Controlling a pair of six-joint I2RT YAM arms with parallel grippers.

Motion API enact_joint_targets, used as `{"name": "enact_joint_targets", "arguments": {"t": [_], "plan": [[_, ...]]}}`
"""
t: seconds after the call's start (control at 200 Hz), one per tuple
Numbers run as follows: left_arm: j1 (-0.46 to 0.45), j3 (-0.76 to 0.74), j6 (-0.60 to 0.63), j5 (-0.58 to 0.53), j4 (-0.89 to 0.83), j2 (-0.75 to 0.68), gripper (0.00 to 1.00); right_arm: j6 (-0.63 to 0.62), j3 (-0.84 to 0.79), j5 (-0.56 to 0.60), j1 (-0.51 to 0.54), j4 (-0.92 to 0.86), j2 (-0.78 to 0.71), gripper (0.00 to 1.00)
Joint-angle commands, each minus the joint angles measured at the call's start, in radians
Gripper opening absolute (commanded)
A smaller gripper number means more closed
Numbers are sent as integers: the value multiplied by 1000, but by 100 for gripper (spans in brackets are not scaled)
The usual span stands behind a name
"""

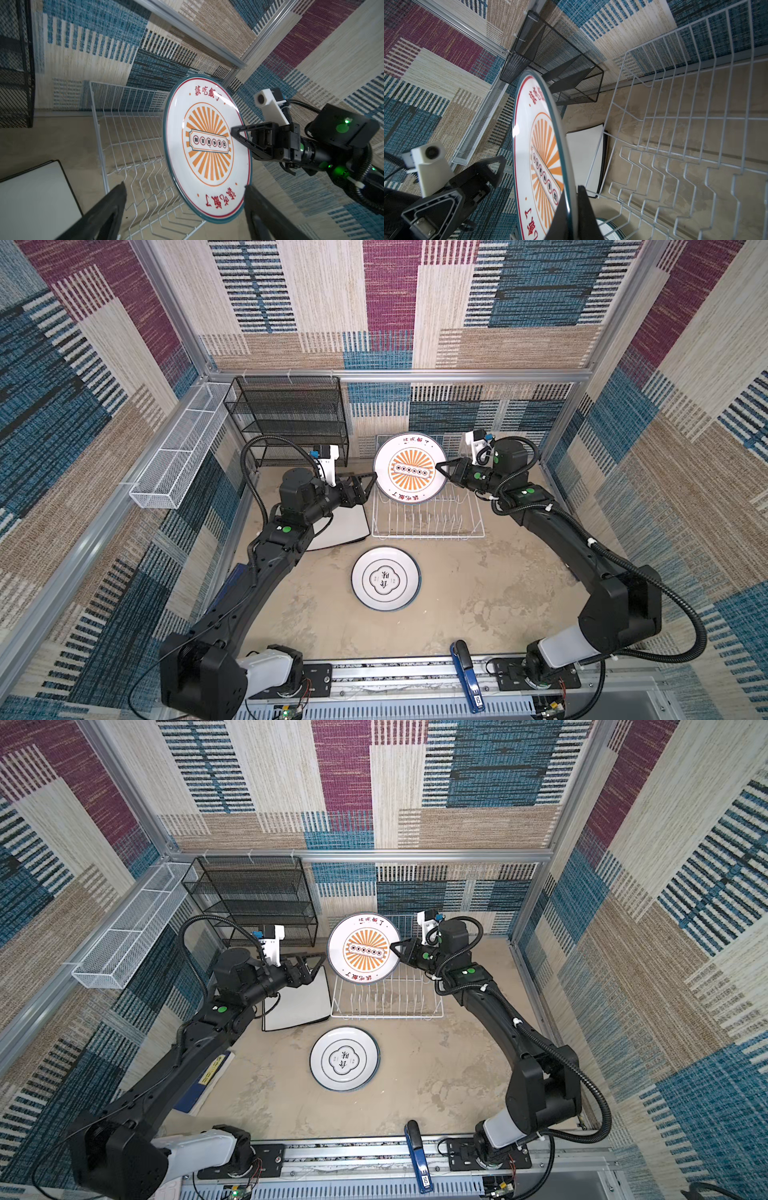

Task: Unload the plates from the dish rack
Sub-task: 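Grasp the sunburst plate's rim with the right gripper while the left holds it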

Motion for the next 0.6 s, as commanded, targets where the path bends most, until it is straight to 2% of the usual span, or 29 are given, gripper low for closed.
{"name": "enact_joint_targets", "arguments": {"t": [0.0, 0.21, 0.461, 0.591], "plan": [[21, 24, -205, 225, 126, 77, 87, -13, 8, -50, 0, 44, 1, 0], [24, 85, -253, 349, 113, 203, 73, -34, 24, -97, 1, 5, 25, 0], [24, 106, -225, 323, 23, 218, 36, -51, 27, -111, 1, -23, 35, 0], [25, 106, -210, 319, -9, 209, 26, -49, 25, -124, 1, -18, 36, 0]]}}
